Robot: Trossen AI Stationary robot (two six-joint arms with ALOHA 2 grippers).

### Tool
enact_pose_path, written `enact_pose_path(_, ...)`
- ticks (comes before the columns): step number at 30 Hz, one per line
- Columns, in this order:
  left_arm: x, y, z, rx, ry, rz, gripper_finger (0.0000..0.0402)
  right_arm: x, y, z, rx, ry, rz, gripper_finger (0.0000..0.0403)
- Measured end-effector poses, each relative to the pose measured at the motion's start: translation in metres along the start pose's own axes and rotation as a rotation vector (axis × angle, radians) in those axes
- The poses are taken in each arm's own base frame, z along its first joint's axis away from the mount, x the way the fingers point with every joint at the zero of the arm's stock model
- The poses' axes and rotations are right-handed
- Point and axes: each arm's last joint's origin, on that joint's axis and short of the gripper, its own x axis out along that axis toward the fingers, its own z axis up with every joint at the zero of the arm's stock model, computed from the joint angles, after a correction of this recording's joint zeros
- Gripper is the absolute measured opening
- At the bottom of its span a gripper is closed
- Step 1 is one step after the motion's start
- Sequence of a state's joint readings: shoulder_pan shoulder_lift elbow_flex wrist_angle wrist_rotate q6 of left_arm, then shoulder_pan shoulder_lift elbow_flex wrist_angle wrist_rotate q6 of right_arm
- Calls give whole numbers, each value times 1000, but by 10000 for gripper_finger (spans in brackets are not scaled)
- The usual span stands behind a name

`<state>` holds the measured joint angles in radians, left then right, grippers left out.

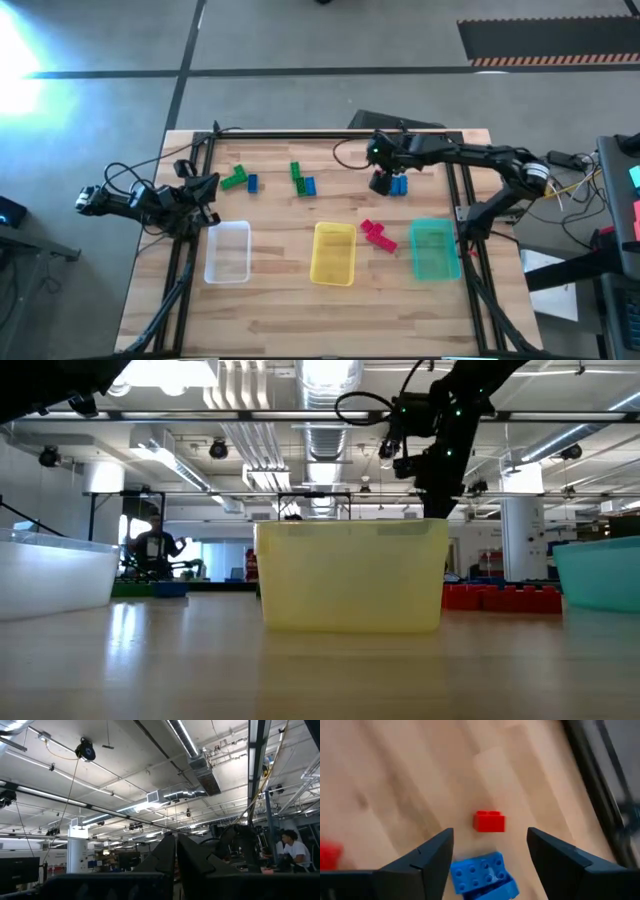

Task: Sort & place blocks by color
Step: Put the red game piece into the yellow bin

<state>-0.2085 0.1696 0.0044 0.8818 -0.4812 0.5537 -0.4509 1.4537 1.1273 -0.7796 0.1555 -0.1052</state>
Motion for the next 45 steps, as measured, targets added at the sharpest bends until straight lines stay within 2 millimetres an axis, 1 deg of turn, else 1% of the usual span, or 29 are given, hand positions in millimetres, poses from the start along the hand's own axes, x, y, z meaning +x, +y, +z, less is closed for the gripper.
enact_pose_path(1, 0, 0, 0, 0, 0, 0, 1, 4, -1, 1, -34, 13, 5, 250)
enact_pose_path(3, 0, 0, 0, -1, 0, 0, 1, 14, -4, 4, -40, 33, 2, 254)
enact_pose_path(5, 0, 0, 0, 0, 0, 0, 1, 24, -7, 3, -13, 67, -5, 256)
enact_pose_path(9, 0, 0, 0, 0, 0, 0, 1, 39, -12, 5, 97, 90, -12, 256)
enact_pose_path(13, 0, 0, 0, 0, 0, -1, 1, 52, -14, 3, 138, 135, -17, 258)
enact_pose_path(18, 0, 0, 0, 0, 0, -1, 1, 62, -13, 3, 137, 162, -19, 258)
enact_pose_path(26, 0, 0, 0, 2, 0, -1, 1, 69, -12, 4, 144, 160, -14, 258)
enact_pose_path(33, 0, 0, 0, 3, 2, 3, 1, 79, -10, 2, 140, 192, -11, 246)
enact_pose_path(36, 0, 0, 0, 3, 3, 3, 1, 80, -10, 2, 139, 193, -9, 236)
enact_pose_path(39, 0, 0, 0, 3, 3, 4, 1, 80, -10, 2, 139, 192, -9, 218)
enact_pose_path(42, 0, 0, 0, 3, 3, 4, 1, 79, -10, 3, 141, 191, -10, 190)
enact_pose_path(45, 0, 0, 0, 3, 3, 5, 1, 79, -10, 2, 144, 192, -10, 154)
